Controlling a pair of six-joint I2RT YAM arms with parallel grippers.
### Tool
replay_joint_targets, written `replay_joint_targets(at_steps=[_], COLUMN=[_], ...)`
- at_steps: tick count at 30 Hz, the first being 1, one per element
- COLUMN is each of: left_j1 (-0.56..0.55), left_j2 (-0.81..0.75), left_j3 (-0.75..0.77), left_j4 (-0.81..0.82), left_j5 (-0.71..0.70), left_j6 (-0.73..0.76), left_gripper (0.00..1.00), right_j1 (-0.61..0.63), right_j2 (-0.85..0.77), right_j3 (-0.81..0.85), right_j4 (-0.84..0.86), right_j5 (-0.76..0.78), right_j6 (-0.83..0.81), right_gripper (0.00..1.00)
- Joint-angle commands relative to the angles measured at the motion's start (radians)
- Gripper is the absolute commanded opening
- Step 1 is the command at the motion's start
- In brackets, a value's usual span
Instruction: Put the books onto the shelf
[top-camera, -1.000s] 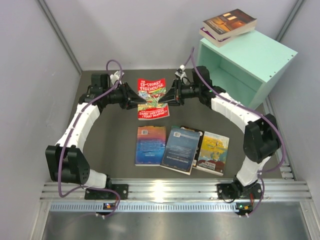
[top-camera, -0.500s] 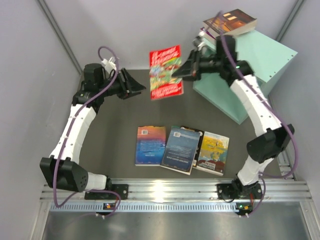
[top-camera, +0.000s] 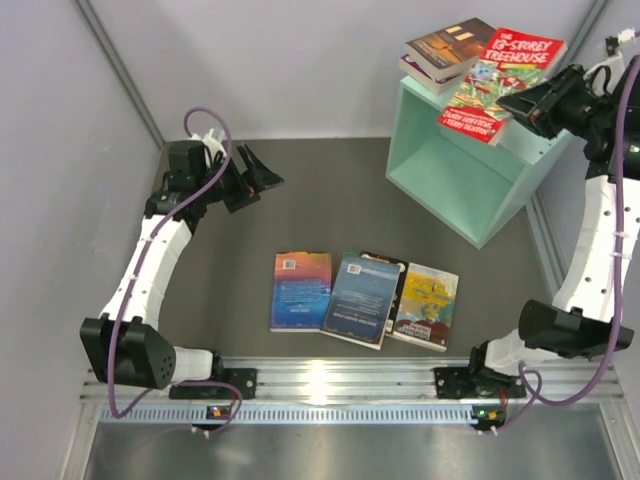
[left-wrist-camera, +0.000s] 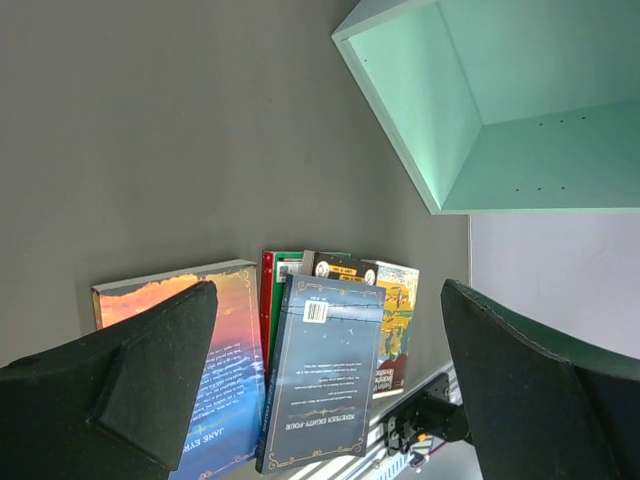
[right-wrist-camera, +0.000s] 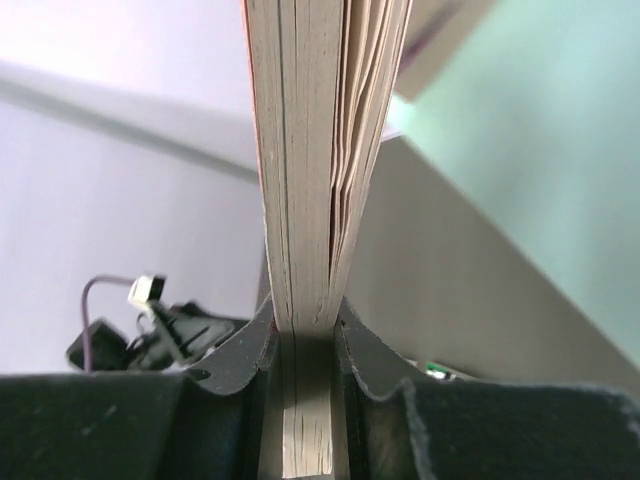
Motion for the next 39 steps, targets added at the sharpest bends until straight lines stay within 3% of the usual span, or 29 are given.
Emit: replay_joint_targets(at_steps=[1,5,22,25,26,27,30,32,39], left_j1=[0.001,0.002,0.002,0.002,0.002,0.001,0.002,0.002,0.002], left_j2=[-0.034,-0.051,-0.117,-0.109,-0.109,-0.104,-0.1,-0.094,-0.084], left_j3=[-0.021,-0.05,-0.193,-0.198,-0.196,-0.196,-0.19,-0.189,-0.178], left_j4=[0.03,0.03,0.065,0.071,0.074,0.076,0.08,0.083,0.079], left_j5=[0.002,0.012,0.042,0.045,0.048,0.05,0.053,0.056,0.059], left_j6=[-0.013,-0.016,-0.038,-0.039,-0.039,-0.042,-0.044,-0.046,-0.046], left_gripper=[0.98,0.97,0.96,0.96,0.96,0.95,0.95,0.95,0.95], right_j1=[-0.087,-0.146,-0.246,-0.252,-0.251,-0.254,-0.255,-0.257,-0.259], right_j2=[0.002,0.036,0.201,0.211,0.212,0.214,0.223,0.232,0.235], right_j3=[0.037,0.052,0.099,0.104,0.106,0.107,0.115,0.122,0.19], right_j4=[-0.15,-0.203,-0.188,-0.195,-0.198,-0.204,-0.224,-0.234,-0.326], right_j5=[0.132,0.206,0.256,0.278,0.29,0.293,0.301,0.299,0.419], right_j6=[-0.05,-0.067,-0.048,-0.067,-0.071,-0.083,-0.099,-0.105,-0.177], right_gripper=[0.0,0.0,0.01,0.26,0.39,0.61,0.9,1.0,1.0])
